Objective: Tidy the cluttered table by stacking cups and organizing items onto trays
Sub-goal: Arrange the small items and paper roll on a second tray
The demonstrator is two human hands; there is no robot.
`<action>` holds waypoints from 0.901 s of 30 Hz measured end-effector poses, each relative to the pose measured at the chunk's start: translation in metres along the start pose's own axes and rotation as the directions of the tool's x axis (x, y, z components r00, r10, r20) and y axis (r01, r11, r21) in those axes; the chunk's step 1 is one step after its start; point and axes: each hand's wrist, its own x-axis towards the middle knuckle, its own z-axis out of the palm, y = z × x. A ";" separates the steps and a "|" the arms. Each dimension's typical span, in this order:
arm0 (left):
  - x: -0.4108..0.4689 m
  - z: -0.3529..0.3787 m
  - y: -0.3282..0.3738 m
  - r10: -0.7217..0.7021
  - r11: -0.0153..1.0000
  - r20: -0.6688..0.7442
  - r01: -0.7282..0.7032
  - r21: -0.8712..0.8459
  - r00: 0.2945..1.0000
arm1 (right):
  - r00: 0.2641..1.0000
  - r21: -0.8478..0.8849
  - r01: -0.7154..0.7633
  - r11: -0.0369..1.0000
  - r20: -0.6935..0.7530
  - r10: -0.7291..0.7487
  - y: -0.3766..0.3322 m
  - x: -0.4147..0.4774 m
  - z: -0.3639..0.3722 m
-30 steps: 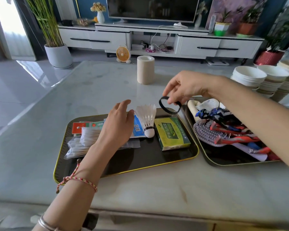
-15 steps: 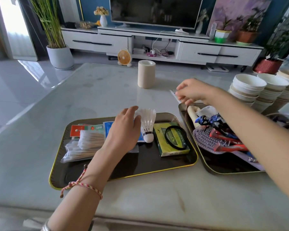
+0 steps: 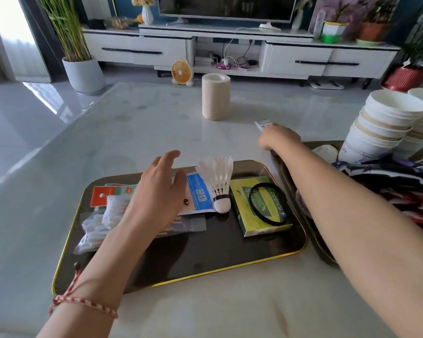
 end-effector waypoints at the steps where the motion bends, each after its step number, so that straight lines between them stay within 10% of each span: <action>1: 0.002 0.000 0.000 -0.008 1.000 -0.004 0.008 -0.002 1.000 | 1.000 0.020 -0.005 1.000 -0.015 0.005 -0.001 0.001 0.000; 14: 0.007 0.005 0.008 -0.016 0.999 0.049 0.018 -0.041 0.999 | 0.968 0.405 0.250 0.880 -0.094 -0.231 -0.028 0.001 -0.032; 27: 0.003 -0.062 -0.043 -0.056 0.989 -0.371 0.001 -0.147 0.927 | 0.466 0.164 0.882 0.442 -0.445 -0.765 -0.039 -0.155 -0.070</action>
